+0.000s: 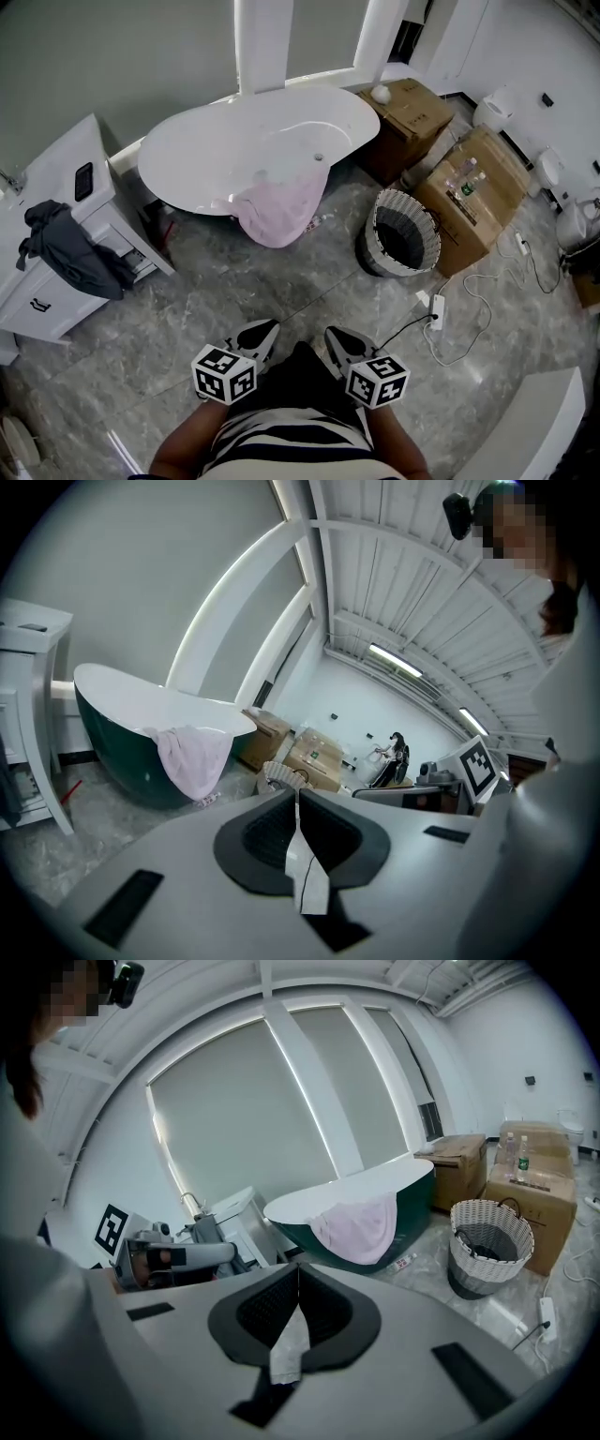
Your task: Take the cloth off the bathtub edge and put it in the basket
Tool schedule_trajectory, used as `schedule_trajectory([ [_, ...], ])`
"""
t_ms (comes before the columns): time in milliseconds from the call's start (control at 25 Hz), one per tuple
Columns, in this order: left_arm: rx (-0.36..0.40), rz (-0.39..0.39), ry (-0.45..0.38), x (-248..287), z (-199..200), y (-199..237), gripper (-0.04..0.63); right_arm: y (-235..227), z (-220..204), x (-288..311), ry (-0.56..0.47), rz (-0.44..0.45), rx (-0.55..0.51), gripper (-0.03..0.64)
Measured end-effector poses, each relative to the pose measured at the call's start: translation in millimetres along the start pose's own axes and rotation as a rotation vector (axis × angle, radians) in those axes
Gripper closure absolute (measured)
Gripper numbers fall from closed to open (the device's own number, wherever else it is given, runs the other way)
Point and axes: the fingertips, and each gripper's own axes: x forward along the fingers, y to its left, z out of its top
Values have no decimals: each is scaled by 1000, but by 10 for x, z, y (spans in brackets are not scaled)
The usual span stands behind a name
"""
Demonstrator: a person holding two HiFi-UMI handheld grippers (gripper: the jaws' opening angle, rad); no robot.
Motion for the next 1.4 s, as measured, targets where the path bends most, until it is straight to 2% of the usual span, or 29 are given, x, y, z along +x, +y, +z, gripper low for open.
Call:
schedule_trajectory([
  [360,-26,107,-53,426,305,477,569,-430,431,541,41,38,-62,591],
  [960,-67,272,-23,1310,758,1003,569,-1193,1114,1375,157,199,-184,591],
  [1120,-67,323,-19,1465,819,1104,569,-1344,1180,1563,181,239,-190,591],
  [1400,-82,390,46,1458,747,1294,568,-1389,1191,1882,219,292,-192,591],
])
